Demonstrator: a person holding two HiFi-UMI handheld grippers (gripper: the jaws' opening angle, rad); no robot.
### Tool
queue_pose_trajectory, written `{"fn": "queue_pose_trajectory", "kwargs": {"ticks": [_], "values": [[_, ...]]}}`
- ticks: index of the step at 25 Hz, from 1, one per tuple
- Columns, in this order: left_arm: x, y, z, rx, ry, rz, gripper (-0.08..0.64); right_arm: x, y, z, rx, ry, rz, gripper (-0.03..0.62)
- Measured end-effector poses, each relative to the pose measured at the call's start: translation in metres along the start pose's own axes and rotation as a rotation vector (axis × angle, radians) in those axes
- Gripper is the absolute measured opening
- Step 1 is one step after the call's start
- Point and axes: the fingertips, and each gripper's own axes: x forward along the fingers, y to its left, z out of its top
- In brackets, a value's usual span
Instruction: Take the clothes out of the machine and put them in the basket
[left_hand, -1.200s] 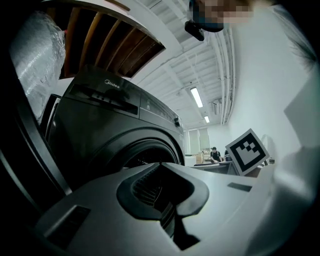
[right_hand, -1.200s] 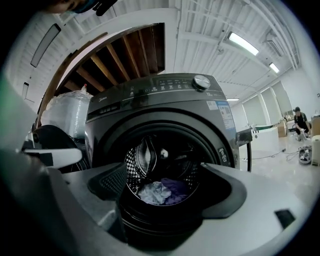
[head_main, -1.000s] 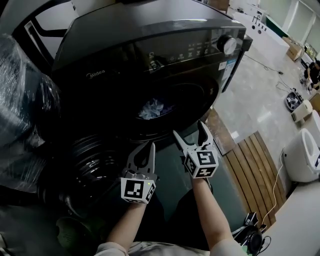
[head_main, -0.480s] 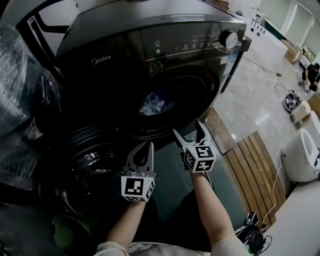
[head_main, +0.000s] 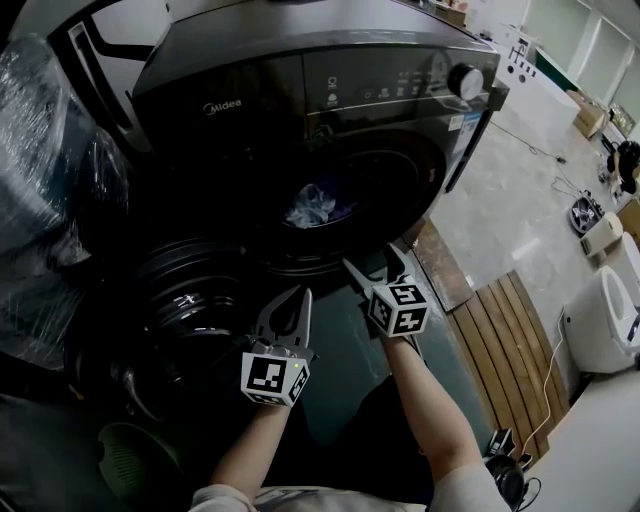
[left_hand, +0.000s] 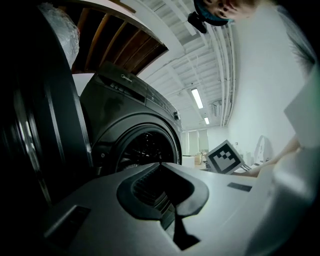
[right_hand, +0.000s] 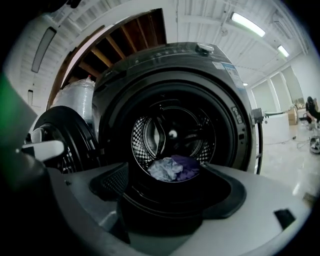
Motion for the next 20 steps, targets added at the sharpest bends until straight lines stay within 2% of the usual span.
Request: {"fn": "queue_pose_trajectory", "kwargs": {"ticks": [2, 4, 8, 15, 19, 20], "values": [[-0.004, 0.0, -0.002, -0.006, 0.003, -0.007, 0.021, 0.006, 0.001, -0.009, 0.018, 0.032, 0.015, 0.437], [-0.007, 0.001, -0.003, 0.002, 0.008, 0.0, 0.021, 0.014, 0.007, -0.01, -0.009, 0.048, 0.036, 0.442], [-0.011, -0.003, -0.005, 0.014, 0.009, -0.013, 0.021, 0.029, 0.011, -0.006, 0.01, 0.04, 0.092, 0.44], [-0.013, -0.01, -0.014, 0.024, 0.018, -0.033, 0.021, 0.062, -0.006, -0.004, -0.048, 0.071, 0.098, 0.425], [-0.016, -0.008, -0.019, 0.025, 0.036, -0.028, 0.021, 0.079, -0.012, 0.004, 0.115, -0.012, 0.072, 0.407], [-0.015, -0.007, -0.02, 0.021, 0.036, -0.027, 0.021, 0.084, -0.01, 0.005, 0.128, -0.018, 0.074, 0.408]]}}
